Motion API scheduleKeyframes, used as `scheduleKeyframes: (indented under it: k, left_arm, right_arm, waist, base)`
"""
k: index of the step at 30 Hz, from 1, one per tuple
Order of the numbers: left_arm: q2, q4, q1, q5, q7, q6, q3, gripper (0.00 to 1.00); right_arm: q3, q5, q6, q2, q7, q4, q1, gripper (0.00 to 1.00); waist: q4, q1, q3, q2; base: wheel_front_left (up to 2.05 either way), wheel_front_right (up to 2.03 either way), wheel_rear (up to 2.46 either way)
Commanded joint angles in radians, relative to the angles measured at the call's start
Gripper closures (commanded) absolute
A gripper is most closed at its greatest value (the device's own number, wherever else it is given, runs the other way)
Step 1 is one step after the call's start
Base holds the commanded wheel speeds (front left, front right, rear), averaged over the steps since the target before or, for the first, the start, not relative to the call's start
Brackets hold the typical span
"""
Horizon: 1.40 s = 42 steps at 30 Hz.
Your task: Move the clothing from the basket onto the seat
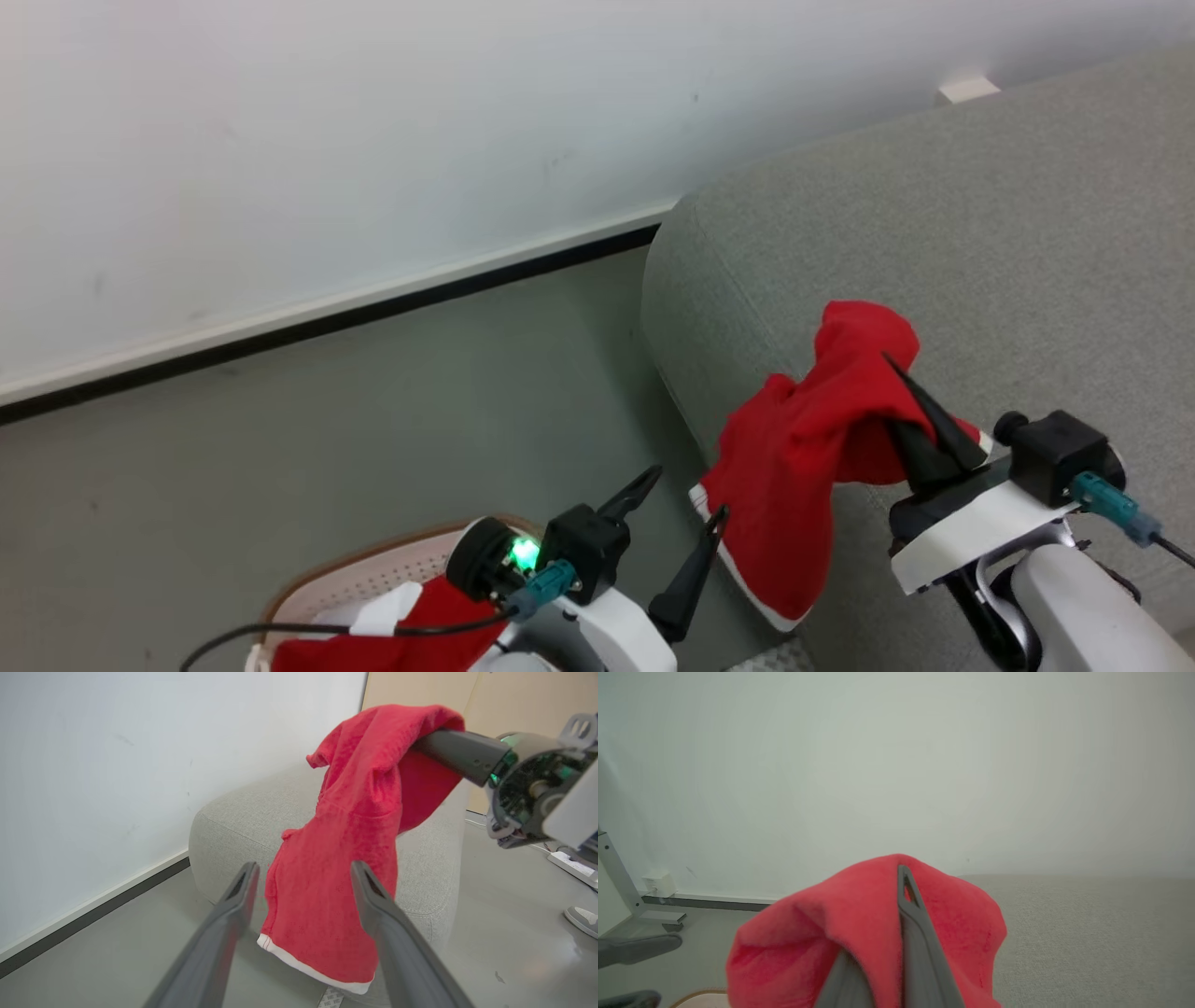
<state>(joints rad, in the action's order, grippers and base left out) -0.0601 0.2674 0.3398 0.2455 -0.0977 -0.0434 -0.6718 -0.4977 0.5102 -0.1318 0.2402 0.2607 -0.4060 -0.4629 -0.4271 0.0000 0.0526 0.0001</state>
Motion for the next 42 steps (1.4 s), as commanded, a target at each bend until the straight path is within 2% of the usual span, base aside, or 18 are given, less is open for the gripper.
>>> scheduleKeyframes:
  k: [1,8,14,18,21,25,28,29,30,31,35,38,42]
  left_arm:
    - [-0.012,-0.006,0.027,-0.024,0.006,0.004,-0.003,0.0]
    - [-0.03,-0.045,0.157,-0.078,0.062,0.033,-0.032,0.0]
    - [-0.023,-0.075,0.302,-0.124,0.101,0.067,-0.063,0.0]
    - [-0.018,-0.096,0.387,-0.162,0.118,0.067,-0.072,0.0]
    - [-0.019,-0.112,0.431,-0.18,0.129,0.063,-0.074,0.0]
    - [-0.026,-0.138,0.469,-0.201,0.139,0.055,-0.073,0.0]
    - [-0.035,-0.143,0.481,-0.208,0.137,0.053,-0.073,0.0]
    - [-0.038,-0.143,0.483,-0.209,0.135,0.052,-0.071,0.0]
    - [-0.04,-0.141,0.484,-0.207,0.132,0.049,-0.069,0.0]
    - [-0.043,-0.138,0.483,-0.204,0.13,0.047,-0.066,0.0]
    - [-0.064,-0.125,0.455,-0.182,0.117,0.041,-0.053,0.0]
    - [-0.078,-0.12,0.431,-0.165,0.103,0.032,-0.04,0.0]
    - [-0.101,-0.101,0.368,-0.127,0.075,0.015,-0.021,0.0]
  right_arm:
    - [0.026,0.009,0.002,0.008,0.001,0.011,0.002,1.0]
    - [0.192,0.027,0.002,0.023,0.002,-0.009,-0.137,1.0]
    - [0.372,-0.023,0.002,0.114,-0.014,-0.117,-0.382,1.0]
    - [0.482,-0.076,0.002,0.202,-0.044,-0.222,-0.563,1.0]
    - [0.582,-0.106,0.002,0.233,-0.047,-0.334,-0.688,1.0]
    - [0.712,-0.186,0.002,0.256,-0.02,-0.502,-0.778,1.0]
    - [0.815,-0.256,0.002,0.238,-0.002,-0.62,-0.785,1.0]
    - [0.841,-0.284,0.002,0.225,0.002,-0.655,-0.768,0.85]
    - [0.856,-0.313,0.002,0.207,0.004,-0.684,-0.746,0.47]
    - [0.869,-0.336,0.002,0.188,0.003,-0.709,-0.729,0.0]
    - [0.873,-0.382,0.002,0.126,0.002,-0.716,-0.671,0.0]
    - [0.859,-0.383,0.002,0.075,0.003,-0.656,-0.602,0.0]
    - [0.814,-0.373,0.002,0.047,0.003,-0.549,-0.482,0.0]
  waist:
    - [-0.008,0.0,0.058,-0.0001]
    - [0.033,0.0,0.258,-0.0001]
    - [0.115,0.0,0.451,-0.0001]
    - [0.153,0.0,0.571,-0.0001]
    - [0.174,0.0,0.651,-0.0001]
    - [0.187,0.0,0.73,-0.0001]
    - [0.188,0.0,0.761,-0.0001]
    - [0.187,0.0,0.764,-0.0001]
    - [0.185,0.0,0.765,-0.0001]
    - [0.181,0.0,0.762,-0.0001]
    - [0.152,0.0,0.714,-0.0001]
    - [0.134,0.0,0.656,-0.0001]
    - [0.123,0.0,0.543,-0.0001]
  base:
    - [0.0,0.0,0.0]
    - [0.0,0.0,0.0]
    - [0.0,0.0,0.0]
    - [0.0,0.0,0.0]
    - [0.0,0.0,0.0]
    - [0.0,0.0,0.0]
    - [0.0,0.0,0.0]
    - [0.0,0.0,0.0]
    - [0.0,0.0,0.0]
    - [0.0,0.0,0.0]
    - [0.0,0.0,0.0]
    - [0.0,0.0,0.0]
    - [0.0,0.0,0.0]
